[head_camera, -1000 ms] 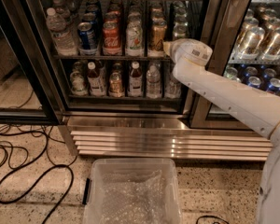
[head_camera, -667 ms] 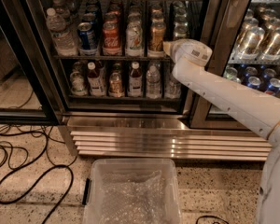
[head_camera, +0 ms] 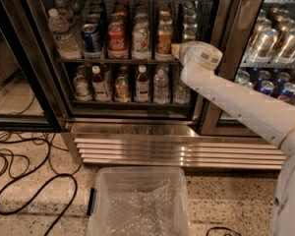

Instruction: Pick green can from middle shelf of fridge

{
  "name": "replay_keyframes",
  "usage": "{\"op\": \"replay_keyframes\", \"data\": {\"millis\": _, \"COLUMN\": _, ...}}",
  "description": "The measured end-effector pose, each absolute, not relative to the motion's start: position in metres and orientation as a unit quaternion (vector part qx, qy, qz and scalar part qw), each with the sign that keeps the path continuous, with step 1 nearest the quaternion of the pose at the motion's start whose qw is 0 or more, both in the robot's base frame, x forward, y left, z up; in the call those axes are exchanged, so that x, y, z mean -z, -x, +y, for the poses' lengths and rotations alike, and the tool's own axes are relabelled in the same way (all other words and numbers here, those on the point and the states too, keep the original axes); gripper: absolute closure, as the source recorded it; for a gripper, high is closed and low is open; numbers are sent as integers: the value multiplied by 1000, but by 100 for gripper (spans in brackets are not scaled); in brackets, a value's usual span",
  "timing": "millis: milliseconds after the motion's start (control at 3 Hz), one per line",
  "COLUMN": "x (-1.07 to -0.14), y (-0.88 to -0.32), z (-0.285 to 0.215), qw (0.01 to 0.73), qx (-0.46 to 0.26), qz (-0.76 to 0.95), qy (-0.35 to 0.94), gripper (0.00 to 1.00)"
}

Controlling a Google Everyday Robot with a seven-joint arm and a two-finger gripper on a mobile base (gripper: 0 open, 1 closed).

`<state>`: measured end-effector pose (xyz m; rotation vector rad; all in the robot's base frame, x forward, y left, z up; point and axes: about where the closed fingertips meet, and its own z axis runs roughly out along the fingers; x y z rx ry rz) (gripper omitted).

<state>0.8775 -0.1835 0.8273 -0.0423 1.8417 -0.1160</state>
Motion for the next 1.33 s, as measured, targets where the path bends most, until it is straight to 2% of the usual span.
{"op": "replay_keyframes", "data": {"millis": 333, "x": -828, "y": -877, "z": -182, "qw": 604, "qx": 50, "qz": 796, "qy": 18, "gripper": 39}}
{"op": "replay_keyframes", "data": {"millis": 1333, "x": -829, "y": -892, "z": -187, "qw": 618, "qx": 51, "qz": 785, "qy": -3, "gripper": 39}}
